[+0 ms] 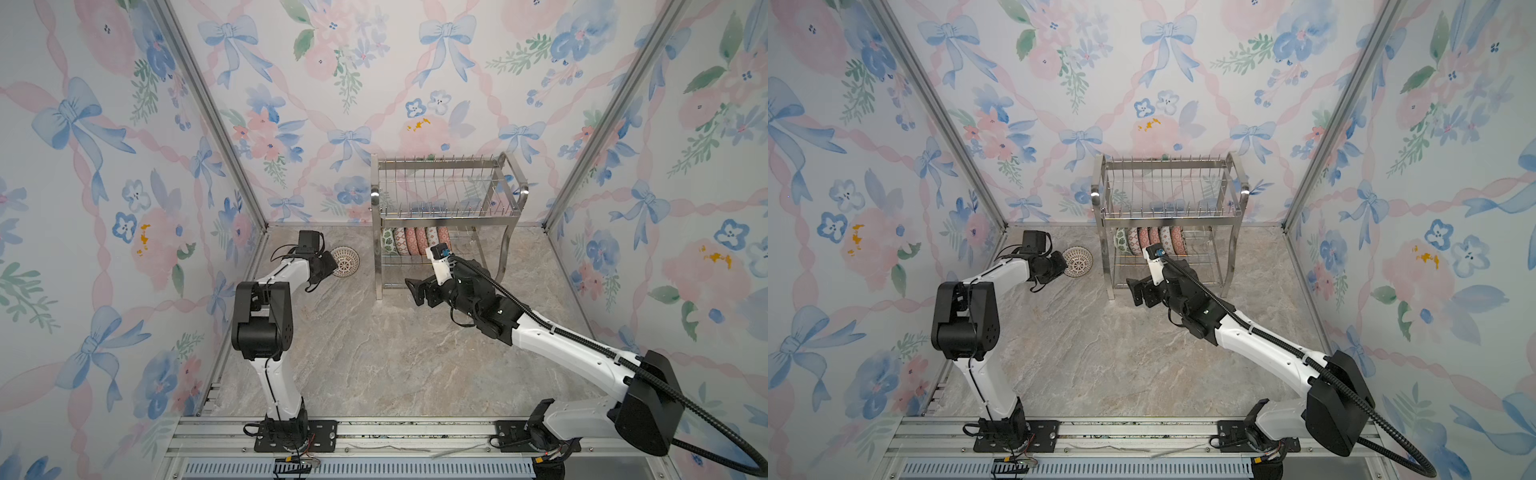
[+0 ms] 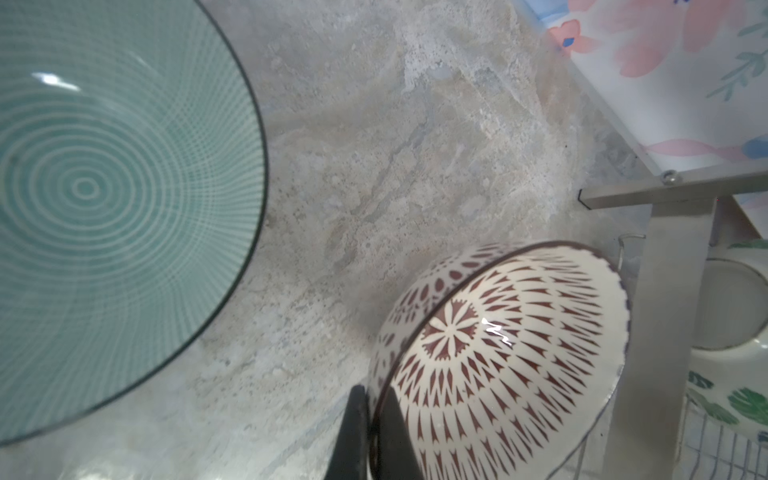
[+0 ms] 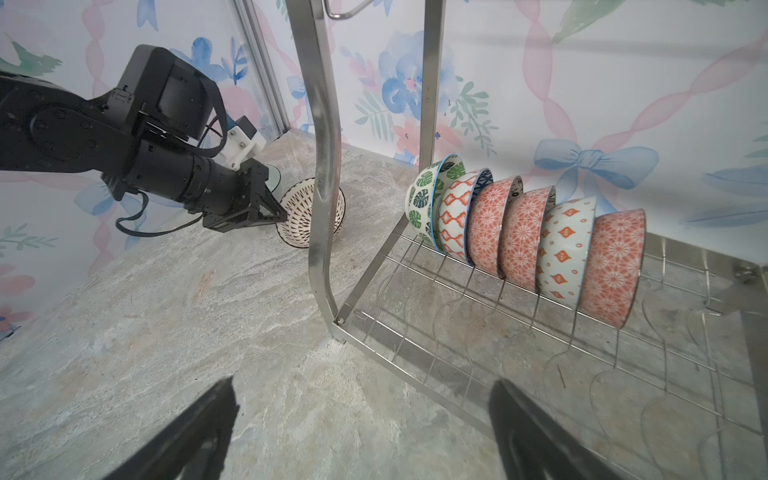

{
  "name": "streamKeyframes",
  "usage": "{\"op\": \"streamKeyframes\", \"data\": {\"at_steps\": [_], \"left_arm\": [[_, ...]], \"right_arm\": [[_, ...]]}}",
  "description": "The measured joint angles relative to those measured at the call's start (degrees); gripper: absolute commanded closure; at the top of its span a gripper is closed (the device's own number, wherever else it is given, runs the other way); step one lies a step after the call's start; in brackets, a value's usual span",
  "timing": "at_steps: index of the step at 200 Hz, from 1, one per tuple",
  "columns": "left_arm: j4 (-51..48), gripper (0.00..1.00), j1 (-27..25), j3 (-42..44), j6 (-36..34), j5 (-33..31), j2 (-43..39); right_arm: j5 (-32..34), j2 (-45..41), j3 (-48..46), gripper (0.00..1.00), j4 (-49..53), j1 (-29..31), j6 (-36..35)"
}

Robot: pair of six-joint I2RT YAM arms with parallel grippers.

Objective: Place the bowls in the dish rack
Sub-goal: 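Grasp the rim of the white maroon-patterned bowl with the left gripper, then drag the maroon-patterned bowl toward the rack front with the left gripper while the right approaches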

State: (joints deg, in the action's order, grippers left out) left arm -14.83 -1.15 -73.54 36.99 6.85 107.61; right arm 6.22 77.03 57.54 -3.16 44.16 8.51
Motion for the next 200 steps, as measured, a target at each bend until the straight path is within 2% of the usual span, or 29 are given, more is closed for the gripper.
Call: {"op": "streamKeyframes", "data": {"at_steps": [50, 83, 138, 171, 200], "left_arm": [[-2.9, 1.0, -0.8, 9.1, -2.2, 0.1, -14.1], [-4.1, 1.0, -3.3, 16.3, -3.0, 0.9, -21.6], [-10.7, 1.0, -13.6, 25.4, -4.2, 0.4, -29.7], [-11.5, 1.0, -18.9, 25.4, -4.2, -0.8, -32.1], [-11.6, 1.0, -27.5, 24.2, -3.8, -1.9, -30.3]], "right_arm": [[-0.2, -1.8, 0.0, 0.03, 0.9, 0.1, 0.0], [-0.1, -3.2, -0.8, 0.03, 1.4, 0.2, 0.0], [1.6, -7.0, -4.2, 0.03, 3.8, 0.6, 0.0], [3.3, -7.6, -4.8, 0.04, 5.6, 0.6, 0.0], [4.8, -9.2, -7.0, 0.03, 7.2, 0.4, 0.5]]}}
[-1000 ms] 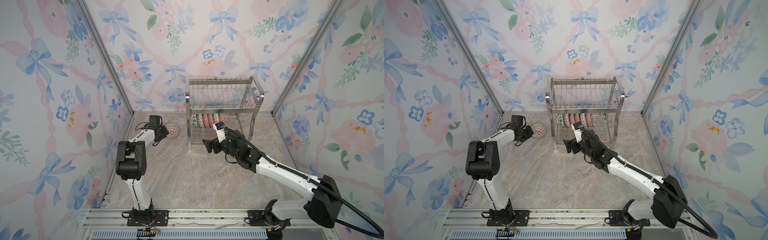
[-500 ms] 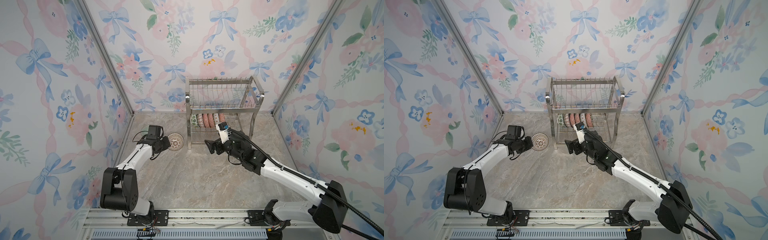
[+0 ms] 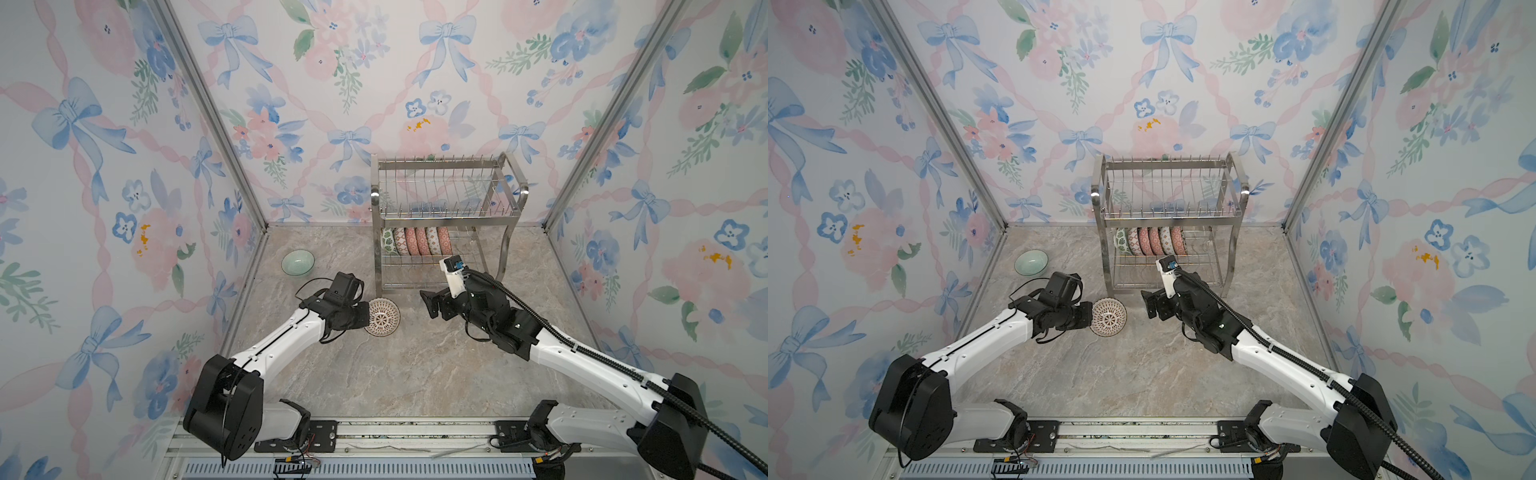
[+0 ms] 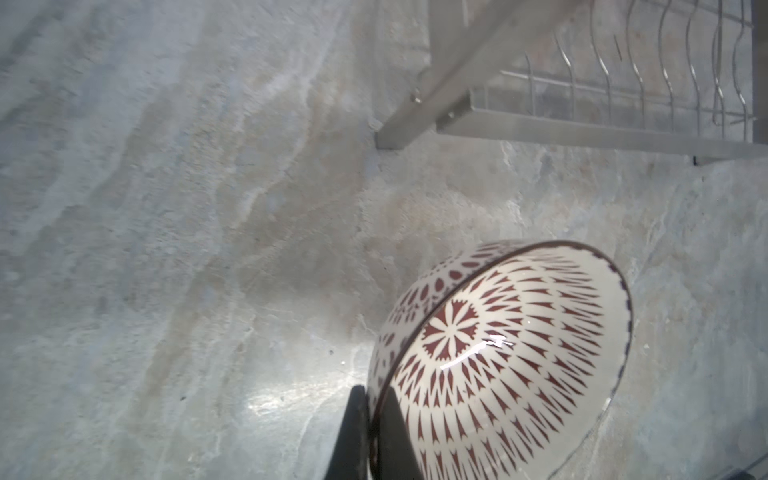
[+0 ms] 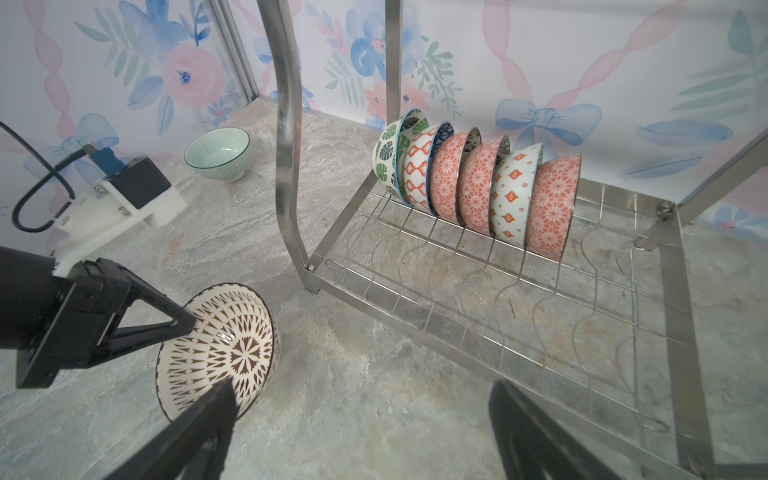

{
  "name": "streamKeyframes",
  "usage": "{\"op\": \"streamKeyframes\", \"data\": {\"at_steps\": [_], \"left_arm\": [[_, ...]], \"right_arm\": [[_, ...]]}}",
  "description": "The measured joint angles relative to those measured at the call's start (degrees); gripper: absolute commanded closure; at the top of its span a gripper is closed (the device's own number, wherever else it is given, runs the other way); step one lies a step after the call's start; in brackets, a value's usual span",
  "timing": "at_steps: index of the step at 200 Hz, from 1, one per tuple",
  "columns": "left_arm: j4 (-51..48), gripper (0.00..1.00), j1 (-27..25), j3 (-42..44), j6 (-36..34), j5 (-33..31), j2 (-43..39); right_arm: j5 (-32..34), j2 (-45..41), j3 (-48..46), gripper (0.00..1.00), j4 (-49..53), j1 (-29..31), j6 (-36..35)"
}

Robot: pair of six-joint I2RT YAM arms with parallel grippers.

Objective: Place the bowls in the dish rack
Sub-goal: 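Drag the maroon-patterned bowl toward the rack front with the left gripper while the right approaches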

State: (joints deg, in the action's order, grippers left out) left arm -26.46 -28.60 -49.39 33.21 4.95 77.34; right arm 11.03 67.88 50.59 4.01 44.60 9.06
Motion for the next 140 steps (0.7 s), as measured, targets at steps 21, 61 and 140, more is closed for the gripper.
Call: {"op": "streamKeyframes", "data": {"at_steps": [21, 61, 140], "left_arm": [[0.0, 1.0, -5.9, -2.1, 0.4, -0.6, 3.9], [-0.4, 1.0, -11.0, -7.9, 0.4, -2.2, 12.1], [1.1, 0.95, -14.1, -20.5, 0.3, -1.9, 25.4]], "right_arm": [[0.4, -2.3, -1.8, 0.03, 1.5, -1.0, 1.0], [1.9, -7.0, -4.0, 0.03, 5.5, -5.5, 3.1], [2.7, -11.8, -7.7, 0.03, 10.5, -10.4, 5.6]]}}
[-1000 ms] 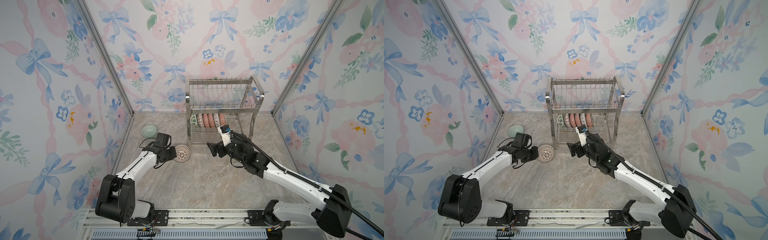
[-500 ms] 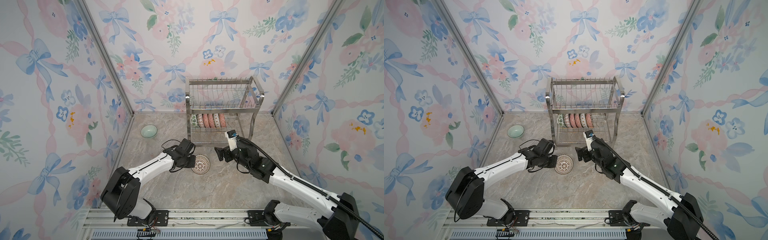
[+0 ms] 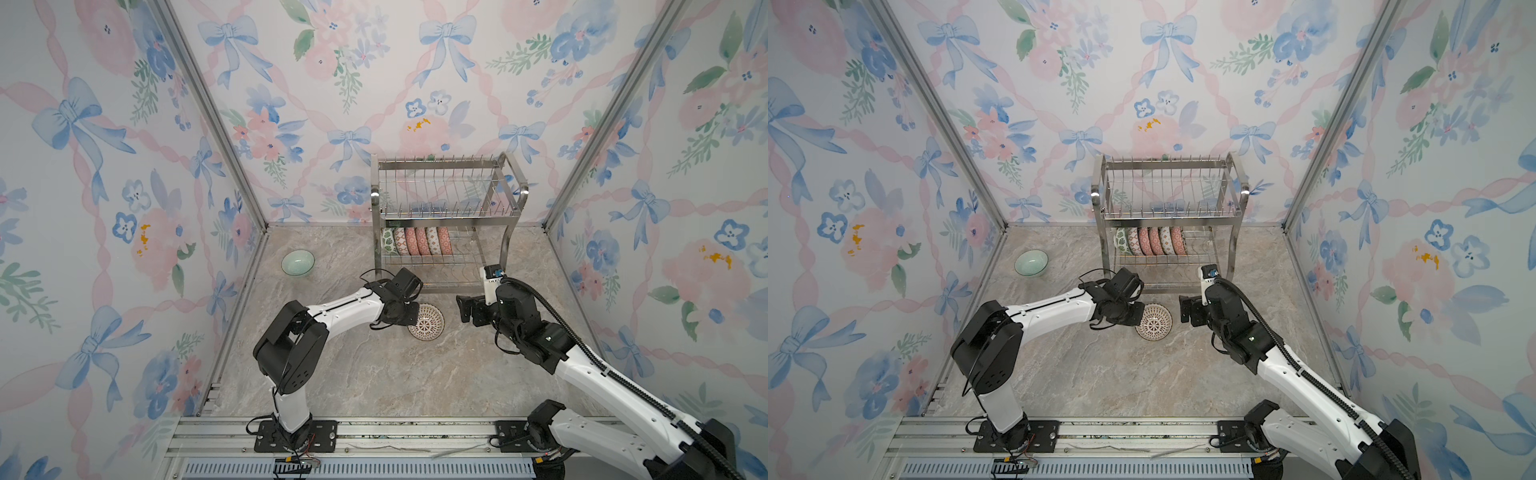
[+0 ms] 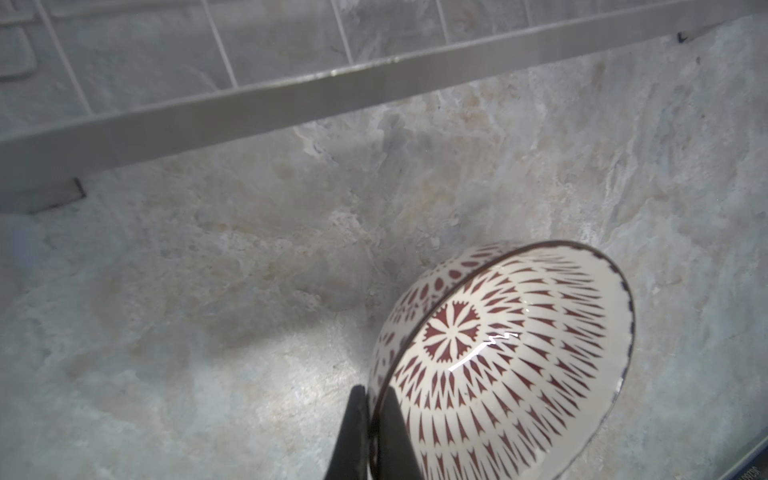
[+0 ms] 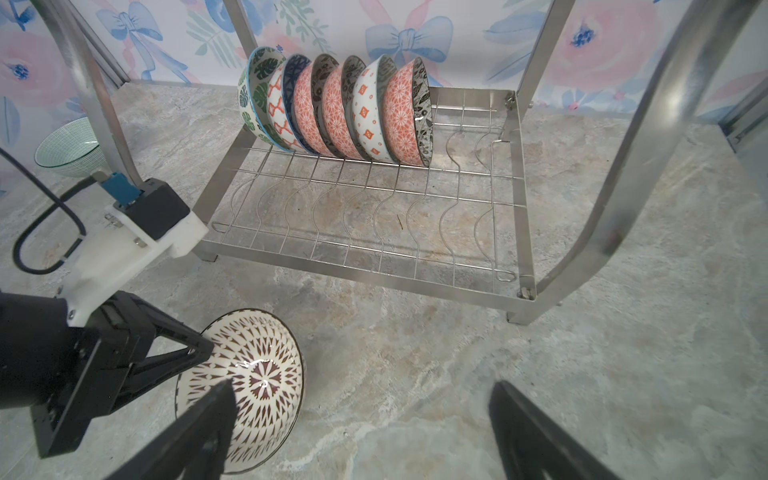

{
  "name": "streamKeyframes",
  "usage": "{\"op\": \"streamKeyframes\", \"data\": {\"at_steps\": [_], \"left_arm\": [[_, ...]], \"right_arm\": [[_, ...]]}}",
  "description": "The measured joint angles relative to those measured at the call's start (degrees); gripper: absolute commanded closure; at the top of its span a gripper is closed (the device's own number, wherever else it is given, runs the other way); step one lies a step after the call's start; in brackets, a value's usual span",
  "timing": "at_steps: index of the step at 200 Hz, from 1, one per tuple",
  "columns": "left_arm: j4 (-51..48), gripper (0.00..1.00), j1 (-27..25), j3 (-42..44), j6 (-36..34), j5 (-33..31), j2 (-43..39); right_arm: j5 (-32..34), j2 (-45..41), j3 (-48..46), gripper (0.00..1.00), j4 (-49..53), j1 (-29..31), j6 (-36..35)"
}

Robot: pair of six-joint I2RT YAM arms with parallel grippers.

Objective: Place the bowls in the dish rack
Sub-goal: 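Drag the maroon-patterned bowl toward the rack front with the left gripper while the right approaches, then release the bowl with the left gripper while the right gripper grasps its rim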

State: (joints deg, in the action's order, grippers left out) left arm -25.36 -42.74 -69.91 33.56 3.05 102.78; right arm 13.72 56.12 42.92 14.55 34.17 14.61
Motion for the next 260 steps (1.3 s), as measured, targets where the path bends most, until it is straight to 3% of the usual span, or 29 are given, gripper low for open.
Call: {"op": "streamKeyframes", "data": {"at_steps": [50, 76, 93, 101, 106, 115, 119, 122, 165, 192, 225, 260], "left_arm": [[0.0, 0.71, 0.0, -0.5, -0.3, 0.2, 0.3], [-0.1, 0.54, 0.0, -0.7, -0.5, 0.2, -0.4], [0.0, 0.36, 0.3, -0.9, -0.3, 0.2, -2.2], [-0.2, 0.32, 0.8, -0.9, -0.7, 0.3, -3.8], [-0.2, 0.21, 1.2, -0.9, -0.2, 0.4, -4.9], [-0.1, 0.16, 2.5, -0.8, -0.8, 0.5, -7.5], [0.0, 0.05, 3.1, -0.7, -0.2, 0.4, -8.8], [0.0, 0.02, 3.7, -0.6, -0.7, 0.4, -9.8], [1.9, 0.02, 11.9, 5.9, -0.3, 2.9, -26.7], [5.5, 0.02, 17.2, 14.3, 0.7, 8.5, -34.7], [9.1, 0.02, 24.3, 23.2, 3.5, 14.3, -39.1], [10.8, 0.02, 27.4, 26.8, 5.1, 18.1, -41.1]], "right_arm": [[-0.2, 0.4, 0.0, 0.03, 1.6, 0.4, 0.0], [-0.2, 1.9, 0.0, 0.04, 1.6, 1.5, 0.0], [-0.1, 3.0, 0.1, 0.04, 1.6, 2.9, 0.0], [-0.1, 3.4, 0.2, 0.04, 1.6, 3.8, -0.1], [0.0, 3.7, 0.2, 0.03, 1.7, 4.4, -0.2], [0.0, 4.4, 0.3, 0.04, 1.7, 5.7, -0.2], [0.1, 4.7, 0.3, 0.03, 1.6, 6.2, -0.2], [0.1, 4.9, 0.3, 0.03, 1.6, 6.6, -0.2], [0.5, 10.6, 0.4, 0.0, 0.8, 12.7, 0.0], [1.1, 17.5, 3.3, 0.06, 0.7, 16.2, 0.4], [3.9, 28.3, 11.9, 0.12, 1.9, 20.4, 0.9], [7.8, 38.6, 21.7, 0.24, 4.8, 23.7, 1.8]]}}
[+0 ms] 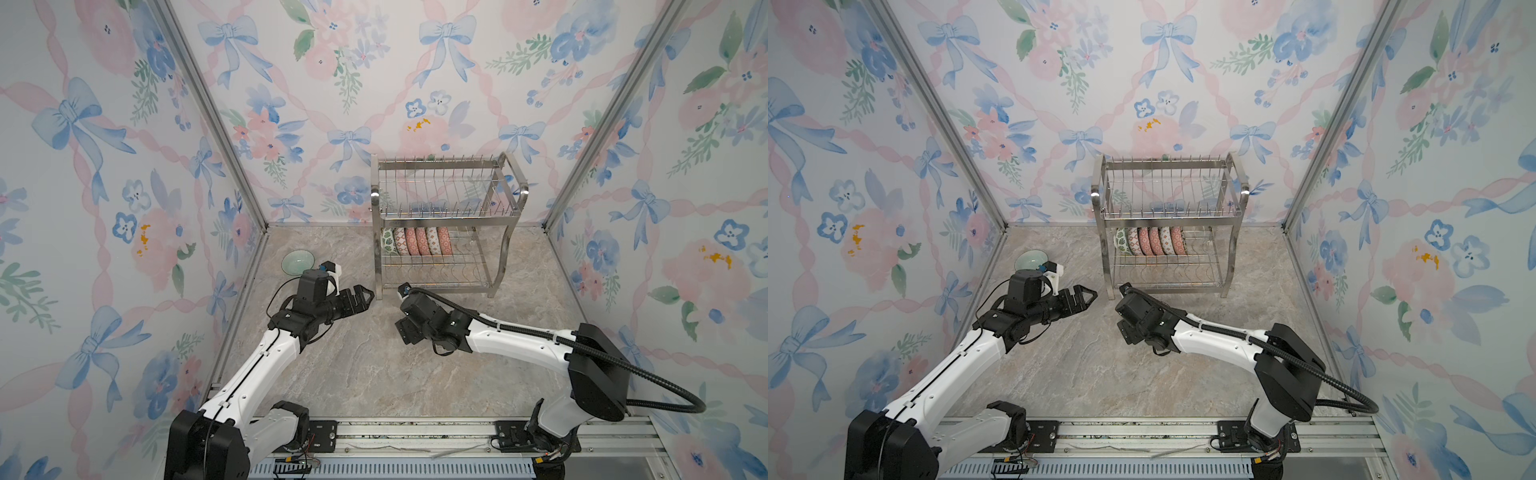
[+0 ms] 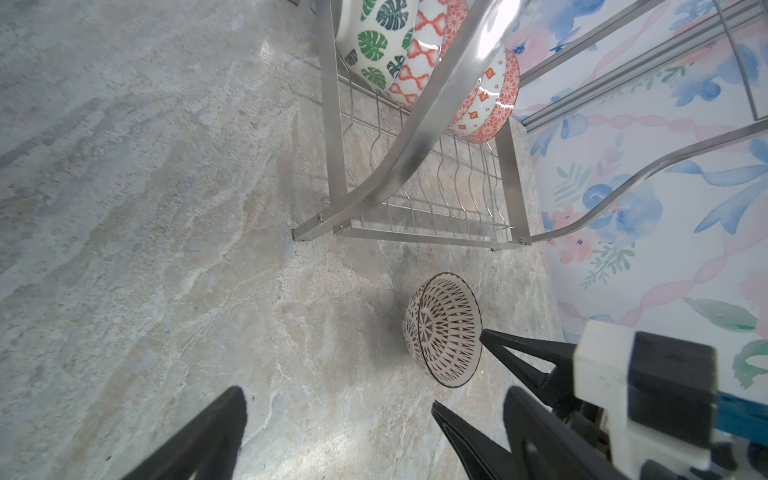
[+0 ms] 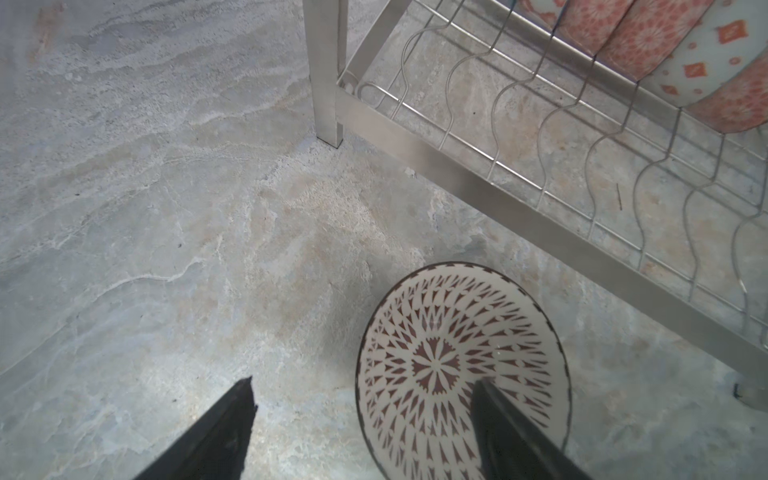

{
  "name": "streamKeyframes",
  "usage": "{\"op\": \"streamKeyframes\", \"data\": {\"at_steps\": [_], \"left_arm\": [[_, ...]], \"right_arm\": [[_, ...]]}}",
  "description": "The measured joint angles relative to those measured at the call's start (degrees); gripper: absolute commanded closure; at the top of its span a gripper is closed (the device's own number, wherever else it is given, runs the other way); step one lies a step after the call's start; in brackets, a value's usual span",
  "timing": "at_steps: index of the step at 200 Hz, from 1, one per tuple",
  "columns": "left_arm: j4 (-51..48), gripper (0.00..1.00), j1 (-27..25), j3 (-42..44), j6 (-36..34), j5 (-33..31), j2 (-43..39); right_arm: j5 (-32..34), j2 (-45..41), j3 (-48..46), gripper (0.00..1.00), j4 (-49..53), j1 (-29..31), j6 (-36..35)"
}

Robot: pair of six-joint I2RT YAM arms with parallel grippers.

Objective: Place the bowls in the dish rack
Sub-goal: 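Release the bowl with the left gripper while the right gripper grasps its rim, then lift the maroon-patterned bowl with the right gripper while the left withdraws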

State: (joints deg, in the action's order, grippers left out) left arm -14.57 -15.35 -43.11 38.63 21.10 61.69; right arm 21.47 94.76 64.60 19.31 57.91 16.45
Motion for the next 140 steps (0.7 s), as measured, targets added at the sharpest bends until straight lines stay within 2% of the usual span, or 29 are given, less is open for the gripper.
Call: {"op": "streamKeyframes", "data": {"at_steps": [33, 50, 99, 140], "left_arm": [[1.6, 0.02, 2.7, 2.6, 0.5, 2.6, -2.7], [1.7, 0.02, 3.7, 3.7, 0.6, 3.4, -3.0], [2.4, 0.02, 7.7, 6.6, 0.9, 5.8, -4.8], [3.0, 0.02, 11.9, 8.1, 1.8, 8.2, -5.7]], "right_arm": [[3.5, 6.0, 4.8, 0.38, 4.5, 1.2, 1.5], [5.4, 8.4, 7.0, 0.39, 7.2, 1.4, 1.7], [12.0, 15.0, 14.4, 0.5, 14.3, 3.3, 2.3], [14.6, 18.7, 17.6, 0.52, 18.3, 3.8, 2.8]]}}
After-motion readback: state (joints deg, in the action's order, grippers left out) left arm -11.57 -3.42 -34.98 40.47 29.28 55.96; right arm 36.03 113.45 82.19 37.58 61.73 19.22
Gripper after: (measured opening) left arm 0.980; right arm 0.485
